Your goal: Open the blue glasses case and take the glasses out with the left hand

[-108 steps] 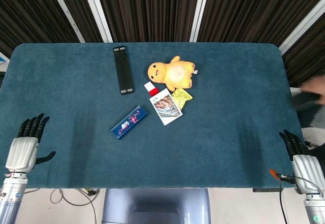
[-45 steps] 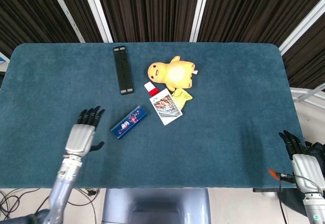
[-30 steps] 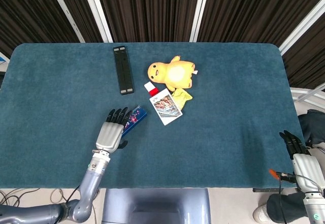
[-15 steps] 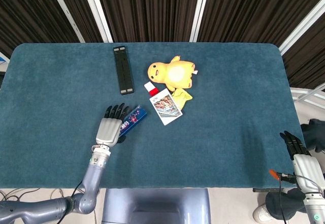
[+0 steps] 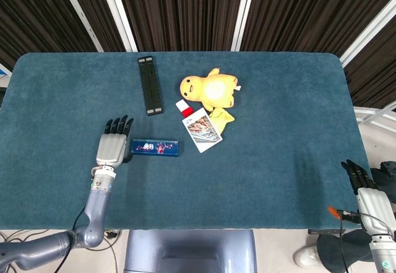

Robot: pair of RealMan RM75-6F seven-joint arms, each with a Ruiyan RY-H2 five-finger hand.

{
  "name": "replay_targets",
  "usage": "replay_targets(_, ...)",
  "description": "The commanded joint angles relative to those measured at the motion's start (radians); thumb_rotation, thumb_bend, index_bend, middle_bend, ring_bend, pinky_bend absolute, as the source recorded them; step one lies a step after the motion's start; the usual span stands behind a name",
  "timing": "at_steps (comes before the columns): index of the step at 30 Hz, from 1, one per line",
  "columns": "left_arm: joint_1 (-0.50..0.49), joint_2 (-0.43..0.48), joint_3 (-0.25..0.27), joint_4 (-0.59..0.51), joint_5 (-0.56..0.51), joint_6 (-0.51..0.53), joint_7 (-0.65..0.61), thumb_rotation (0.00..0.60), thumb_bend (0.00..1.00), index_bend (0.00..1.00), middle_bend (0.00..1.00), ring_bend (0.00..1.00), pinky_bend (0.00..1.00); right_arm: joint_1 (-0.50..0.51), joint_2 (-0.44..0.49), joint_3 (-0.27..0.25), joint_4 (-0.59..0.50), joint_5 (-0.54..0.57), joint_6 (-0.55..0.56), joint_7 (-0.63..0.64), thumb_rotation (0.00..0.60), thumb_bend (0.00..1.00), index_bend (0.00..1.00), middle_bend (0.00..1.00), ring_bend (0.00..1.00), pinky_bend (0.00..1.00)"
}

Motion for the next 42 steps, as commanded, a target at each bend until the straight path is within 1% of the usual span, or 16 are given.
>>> replay_targets(1,-0.003,0.010,0.004,0.010,-0.002,-0.011,-0.014,0.600,0.17,0.00,0.00,0.00,0.05,0.001,-0.001,0.001,-0.001,0.002,-0.002,-0.003,0.600,0.12,0.00,0.00,0.00,0.20)
replay_targets(4,-0.002,0.020,0.009,0.005,0.000,-0.020,-0.028,0.600,0.17,0.00,0.00,0.00,0.06,0.001,-0.001,0.001,-0.001,0.005,-0.004,-0.005,0.600,0.12,0.00,0.00,0.00,0.20)
replay_targets(6,-0.002,0.039,0.012,-0.018,0.000,-0.036,-0.046,0.600,0.17,0.00,0.00,0.00,0.06,0.001,-0.001,0.002,-0.002,0.006,-0.004,-0.006,0.600,0.12,0.00,0.00,0.00,0.20)
replay_targets(9,-0.009,0.101,0.013,-0.086,0.005,-0.082,-0.072,0.600,0.18,0.00,0.02,0.00,0.07,0.001,-0.001,0.002,-0.003,0.008,-0.006,-0.006,0.600,0.12,0.00,0.00,0.00,0.20)
replay_targets(13,-0.037,0.204,0.004,-0.182,-0.015,-0.172,-0.085,0.600,0.19,0.00,0.07,0.00,0.09,0.003,-0.001,0.003,-0.003,0.013,-0.011,-0.006,0.600,0.12,0.00,0.00,0.00,0.20)
replay_targets(17,-0.069,0.260,-0.002,-0.222,-0.042,-0.222,-0.066,0.600,0.20,0.00,0.13,0.00,0.09,0.006,0.000,0.004,-0.004,0.019,-0.018,-0.008,0.600,0.12,0.00,0.00,0.00,0.20)
replay_targets(19,-0.085,0.274,0.001,-0.231,-0.066,-0.246,-0.056,0.600,0.21,0.00,0.14,0.00,0.09,0.006,0.001,0.004,-0.006,0.021,-0.021,-0.009,0.600,0.12,0.00,0.00,0.00,0.20)
replay_targets(25,-0.128,0.280,0.028,-0.227,-0.147,-0.303,-0.027,0.600,0.22,0.00,0.16,0.00,0.09,0.006,0.000,0.006,-0.005,0.021,-0.018,-0.007,0.600,0.13,0.00,0.00,0.00,0.20)
replay_targets(30,-0.165,0.274,0.049,-0.213,-0.188,-0.328,-0.007,0.600,0.23,0.00,0.18,0.00,0.09,0.007,0.000,0.007,-0.005,0.024,-0.020,-0.006,0.600,0.13,0.00,0.00,0.00,0.20)
replay_targets(35,-0.187,0.269,0.062,-0.205,-0.213,-0.330,-0.006,0.600,0.29,0.00,0.20,0.00,0.10,0.007,0.000,0.007,-0.006,0.026,-0.022,-0.007,0.600,0.13,0.00,0.00,0.00,0.20)
replay_targets(42,-0.202,0.265,0.080,-0.195,-0.234,-0.318,-0.022,0.600,0.33,0.02,0.23,0.00,0.11,0.008,0.001,0.007,-0.007,0.028,-0.025,-0.007,0.600,0.13,0.00,0.00,0.00,0.20)
